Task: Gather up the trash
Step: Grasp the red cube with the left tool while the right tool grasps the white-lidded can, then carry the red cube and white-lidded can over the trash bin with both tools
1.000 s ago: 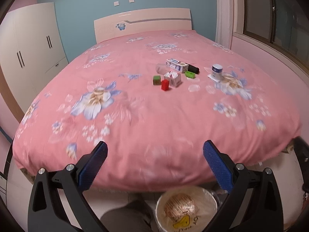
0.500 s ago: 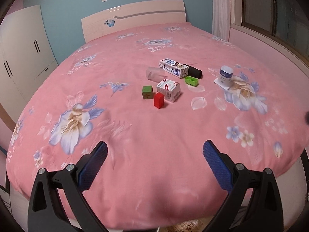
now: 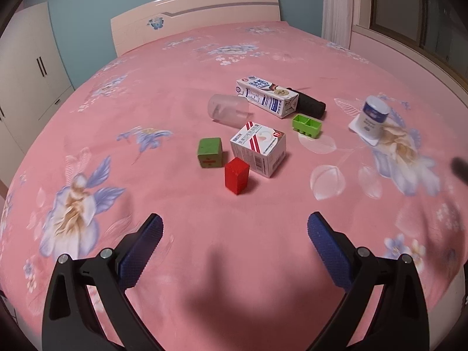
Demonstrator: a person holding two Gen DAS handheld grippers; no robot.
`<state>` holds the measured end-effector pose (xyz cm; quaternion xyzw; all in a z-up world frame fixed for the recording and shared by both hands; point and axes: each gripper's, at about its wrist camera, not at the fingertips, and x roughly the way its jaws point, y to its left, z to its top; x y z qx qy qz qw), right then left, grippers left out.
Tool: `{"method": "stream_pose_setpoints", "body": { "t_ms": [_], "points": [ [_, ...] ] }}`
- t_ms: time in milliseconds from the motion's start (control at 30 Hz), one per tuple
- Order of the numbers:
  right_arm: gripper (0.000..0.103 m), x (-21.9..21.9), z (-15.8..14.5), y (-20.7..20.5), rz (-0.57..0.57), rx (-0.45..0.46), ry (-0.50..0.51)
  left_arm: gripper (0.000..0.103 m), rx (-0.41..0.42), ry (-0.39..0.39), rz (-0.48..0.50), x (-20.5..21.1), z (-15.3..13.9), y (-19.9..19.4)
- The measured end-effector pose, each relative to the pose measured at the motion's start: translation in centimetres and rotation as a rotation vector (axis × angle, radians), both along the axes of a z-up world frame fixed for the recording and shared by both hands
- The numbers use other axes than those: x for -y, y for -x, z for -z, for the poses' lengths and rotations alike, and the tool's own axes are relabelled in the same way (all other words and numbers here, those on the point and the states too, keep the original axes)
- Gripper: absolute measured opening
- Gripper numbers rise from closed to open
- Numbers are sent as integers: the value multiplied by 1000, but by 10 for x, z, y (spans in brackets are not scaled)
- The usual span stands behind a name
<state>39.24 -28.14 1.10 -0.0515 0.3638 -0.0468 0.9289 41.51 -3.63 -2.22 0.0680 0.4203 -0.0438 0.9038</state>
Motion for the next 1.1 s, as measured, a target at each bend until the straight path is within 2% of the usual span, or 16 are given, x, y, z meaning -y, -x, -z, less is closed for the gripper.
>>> {"method": "stream_pose_setpoints", "body": {
  "t_ms": [167,433,533,600,667,767,800,833,867,1100],
  "points": [
    [98,2,29,-46,-27,-25,33,99,-29,18,-4,-1,24,-29],
    [98,9,66,-119,-65,-93,29,77,-75,44,-23,-7,56,-70],
    [98,8,73,-139,-69,-102,25,75,-80,74,-31,-11,60,-80],
    [97,8,76,-149,-76,-109,13,67,-75,81,-26,-10,60,-84],
    [90,7,80,-159,-80,-118,1,59,-72,95,-23,-9,60,-90],
    [61,9,86,-172,-82,-149,-22,39,-71,111,-20,-8,60,-95],
    [58,9,88,-177,-85,-162,-34,30,-70,120,-18,-8,60,-96],
    [58,8,88,-177,-84,-162,-38,30,-70,124,-16,-8,60,-96],
    [49,8,89,-179,-87,-158,-42,30,-69,128,-17,-8,60,-96],
    [49,10,78,-168,-95,-157,-61,30,-33,110,-28,-13,47,-85]
  ]
}}
